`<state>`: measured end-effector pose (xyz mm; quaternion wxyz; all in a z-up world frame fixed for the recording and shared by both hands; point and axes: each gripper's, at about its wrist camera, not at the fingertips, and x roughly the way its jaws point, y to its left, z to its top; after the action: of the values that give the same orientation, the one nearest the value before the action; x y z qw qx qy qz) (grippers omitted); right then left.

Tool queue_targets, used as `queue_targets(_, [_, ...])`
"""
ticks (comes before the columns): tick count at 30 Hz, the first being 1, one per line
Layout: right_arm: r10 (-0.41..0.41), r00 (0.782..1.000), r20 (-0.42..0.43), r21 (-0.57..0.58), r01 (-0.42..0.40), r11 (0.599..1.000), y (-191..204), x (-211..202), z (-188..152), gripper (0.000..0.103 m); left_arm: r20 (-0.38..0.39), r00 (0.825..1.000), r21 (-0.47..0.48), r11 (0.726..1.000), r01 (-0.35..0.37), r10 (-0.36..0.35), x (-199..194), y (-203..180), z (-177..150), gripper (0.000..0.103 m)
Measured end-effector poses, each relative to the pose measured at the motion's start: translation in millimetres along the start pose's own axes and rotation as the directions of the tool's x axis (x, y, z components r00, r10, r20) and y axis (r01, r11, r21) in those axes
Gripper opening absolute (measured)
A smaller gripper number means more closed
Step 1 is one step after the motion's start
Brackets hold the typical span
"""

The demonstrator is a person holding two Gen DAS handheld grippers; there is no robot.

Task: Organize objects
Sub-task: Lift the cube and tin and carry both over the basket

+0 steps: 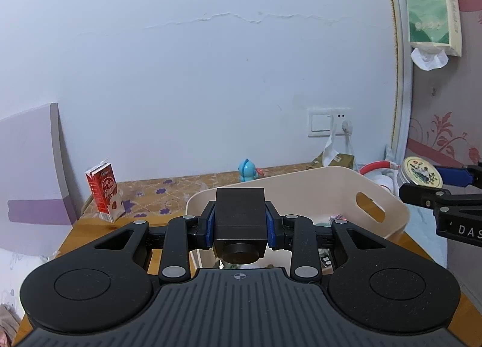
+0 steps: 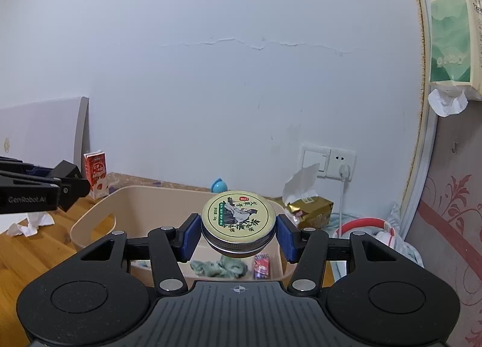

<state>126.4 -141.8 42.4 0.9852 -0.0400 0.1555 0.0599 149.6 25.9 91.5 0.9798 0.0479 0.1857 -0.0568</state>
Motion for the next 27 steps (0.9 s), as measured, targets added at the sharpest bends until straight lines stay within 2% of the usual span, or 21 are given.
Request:
queue_targets(9, [0.003,1.0,-0.021,0.001,-0.003,1.0,4,30,7,0.052,-0.045,0.999,0.013,1.0,0.022,-0.021,37,-3,4,0.032])
queue_targets(12, [0.004,0.999,-0.039,0.011,-0.003,1.0,2,41,7,0.052,-0.082,0.996,0.03,0.999,0.036,-0.033,55,-5,3,0.032])
queue_targets(18, [0.018,0.996,-0.09,0.033,-0.015,0.999,-3,63,7,0.052,-0.172,0.984,0.022,0.998,0.058,-0.054,87,-7,-1,0.032])
queue_targets(27, [0.017,0.982,-0.188,-0.036,-0.024,0.999,4,98,3,0.052,-0.292,0.955,0.049,0.996,0.076,-0.059,123,-11,-13,0.032])
